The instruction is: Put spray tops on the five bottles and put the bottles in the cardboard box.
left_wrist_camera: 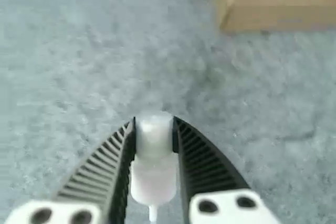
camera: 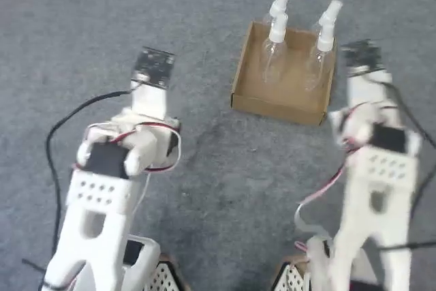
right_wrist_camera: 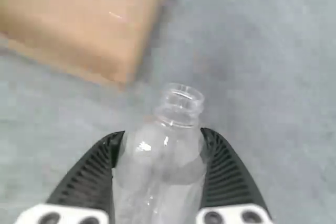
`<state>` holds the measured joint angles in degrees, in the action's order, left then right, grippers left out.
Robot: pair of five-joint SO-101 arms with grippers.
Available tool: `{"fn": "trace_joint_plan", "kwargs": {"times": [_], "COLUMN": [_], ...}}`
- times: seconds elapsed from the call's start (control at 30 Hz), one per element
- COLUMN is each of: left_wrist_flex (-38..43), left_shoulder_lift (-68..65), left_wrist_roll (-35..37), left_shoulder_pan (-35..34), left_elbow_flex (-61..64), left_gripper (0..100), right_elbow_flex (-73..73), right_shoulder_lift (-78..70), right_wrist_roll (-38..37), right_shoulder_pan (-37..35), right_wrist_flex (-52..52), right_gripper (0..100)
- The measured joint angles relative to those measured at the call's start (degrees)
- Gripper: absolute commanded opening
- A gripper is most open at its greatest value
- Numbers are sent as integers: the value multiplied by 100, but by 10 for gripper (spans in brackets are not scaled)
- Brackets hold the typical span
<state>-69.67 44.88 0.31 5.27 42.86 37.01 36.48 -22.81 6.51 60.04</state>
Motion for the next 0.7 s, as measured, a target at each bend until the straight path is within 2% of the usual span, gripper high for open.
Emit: {"fn": "trace_joint_plan", "kwargs": {"times": [0.27, 0.4, 0.5, 0.7], "left_wrist_flex": [0, 0, 0, 360], "left_shoulder_lift": [1204, 1336, 1336, 1415], "left_wrist_roll": [26, 114, 422, 888], "left_shoulder_pan": [-774, -967, -1248, -1618], "left_elbow_flex": [-712, -1169, -1582, -2057], "left_gripper": [12, 12, 12, 12], "right_elbow_flex": [290, 659, 1011, 1793], "right_shoulder_lift": [818, 826, 897, 897], "right_wrist_roll": [1037, 1398, 1398, 1398], "right_shoulder_pan": [-2822, -3982, -4554, -5055], "right_wrist_flex": [-35, -527, -870, -1960], "right_gripper": [6, 8, 7, 6]}}
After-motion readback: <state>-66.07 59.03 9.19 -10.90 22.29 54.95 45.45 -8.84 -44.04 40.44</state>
